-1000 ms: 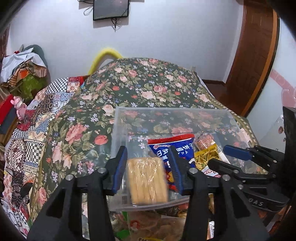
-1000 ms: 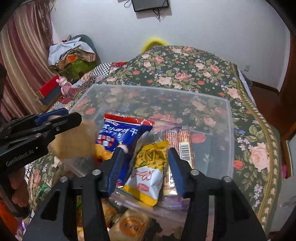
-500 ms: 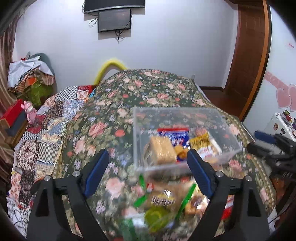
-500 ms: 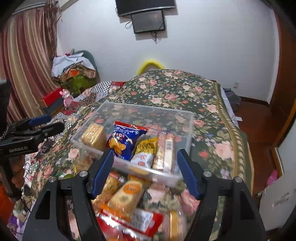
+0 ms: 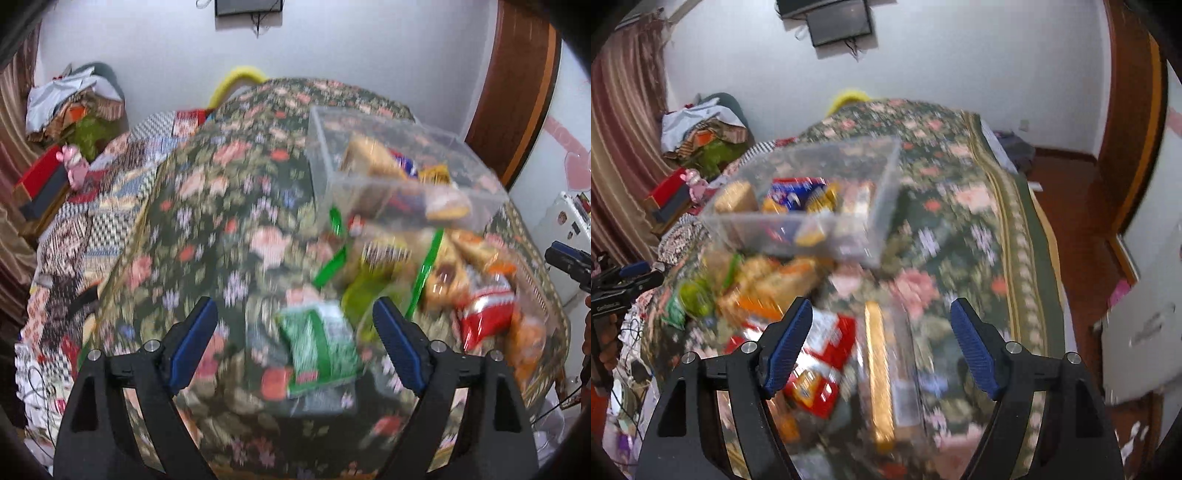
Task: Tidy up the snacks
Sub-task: 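Grasp the green snack packet with the left tool while the right tool grasps the gold-striped biscuit roll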
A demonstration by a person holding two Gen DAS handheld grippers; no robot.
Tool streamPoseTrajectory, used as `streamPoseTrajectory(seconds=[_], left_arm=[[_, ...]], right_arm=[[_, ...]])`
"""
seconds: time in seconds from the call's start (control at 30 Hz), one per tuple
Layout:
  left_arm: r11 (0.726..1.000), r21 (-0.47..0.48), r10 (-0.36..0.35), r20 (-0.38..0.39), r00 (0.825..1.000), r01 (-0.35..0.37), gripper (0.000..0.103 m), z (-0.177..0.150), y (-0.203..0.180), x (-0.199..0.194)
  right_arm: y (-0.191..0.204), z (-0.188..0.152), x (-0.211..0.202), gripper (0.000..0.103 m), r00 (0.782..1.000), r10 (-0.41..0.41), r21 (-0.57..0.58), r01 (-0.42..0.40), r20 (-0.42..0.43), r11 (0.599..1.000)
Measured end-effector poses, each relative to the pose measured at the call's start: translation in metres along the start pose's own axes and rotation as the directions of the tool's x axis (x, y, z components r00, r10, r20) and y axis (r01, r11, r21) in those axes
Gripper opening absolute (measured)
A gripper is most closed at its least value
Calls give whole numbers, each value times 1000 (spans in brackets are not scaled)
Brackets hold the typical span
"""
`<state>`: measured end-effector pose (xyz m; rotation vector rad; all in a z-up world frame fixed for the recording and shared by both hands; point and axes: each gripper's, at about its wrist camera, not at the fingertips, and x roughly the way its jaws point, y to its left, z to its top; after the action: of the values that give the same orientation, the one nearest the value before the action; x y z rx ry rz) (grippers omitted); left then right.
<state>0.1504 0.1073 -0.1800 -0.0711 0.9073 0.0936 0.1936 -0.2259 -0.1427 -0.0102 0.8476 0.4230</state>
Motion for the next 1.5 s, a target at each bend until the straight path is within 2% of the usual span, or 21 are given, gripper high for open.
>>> streamPoseTrajectory(seconds=[0.13,0.27,0.53,0.63,0.77,0.9,0.93,1.0,1.03,1.07,1.1,1.27,1.5], left_arm=[[1000,-27,-10,-39,999,9,87,-24,4,7],[999,-40,-25,-76,997,22,87,-38,4,18],[998,-64,-14,-68,998,9,86,-37,-1,35],[999,-50,14,-55,998,-17,85,-36,-3,38],[999,-50,20,-34,999,-22,84,-32,-1,38],[998,-63,-5,-14,1000,4,83,-27,4,37],[998,-66,-11,-3,1000,10,80,-26,4,35],[997,-69,-36,10,999,36,63,-23,5,32],[997,-68,-44,7,999,45,58,-22,5,32],[997,-63,-48,1,999,48,47,-22,5,34],[997,-60,-50,-10,999,49,43,-22,5,37],[994,-85,-72,-1,997,72,31,-21,10,37],[998,-51,-18,53,998,21,23,-19,5,11]], right_arm=[[-9,-17,5,74,999,-28,23,29,-44,999],[-13,-31,13,74,997,-14,44,17,-79,999],[-11,-43,32,73,991,17,48,-11,-136,999],[-8,-45,30,65,992,6,29,-2,-129,1000],[-10,-44,28,43,992,22,41,-17,-126,999],[-8,-45,28,39,993,24,42,-20,-119,999],[-7,-45,28,39,993,20,35,-16,-116,999],[-6,-45,28,38,994,19,34,-15,-112,999],[-7,-44,29,38,994,22,39,-18,-109,999],[-7,-44,29,38,994,25,44,-20,-107,999],[-7,-44,29,38,994,27,48,-22,-106,999],[-6,-46,24,35,995,48,65,-42,-91,997],[-3,-45,17,34,997,40,60,-36,-64,998]])
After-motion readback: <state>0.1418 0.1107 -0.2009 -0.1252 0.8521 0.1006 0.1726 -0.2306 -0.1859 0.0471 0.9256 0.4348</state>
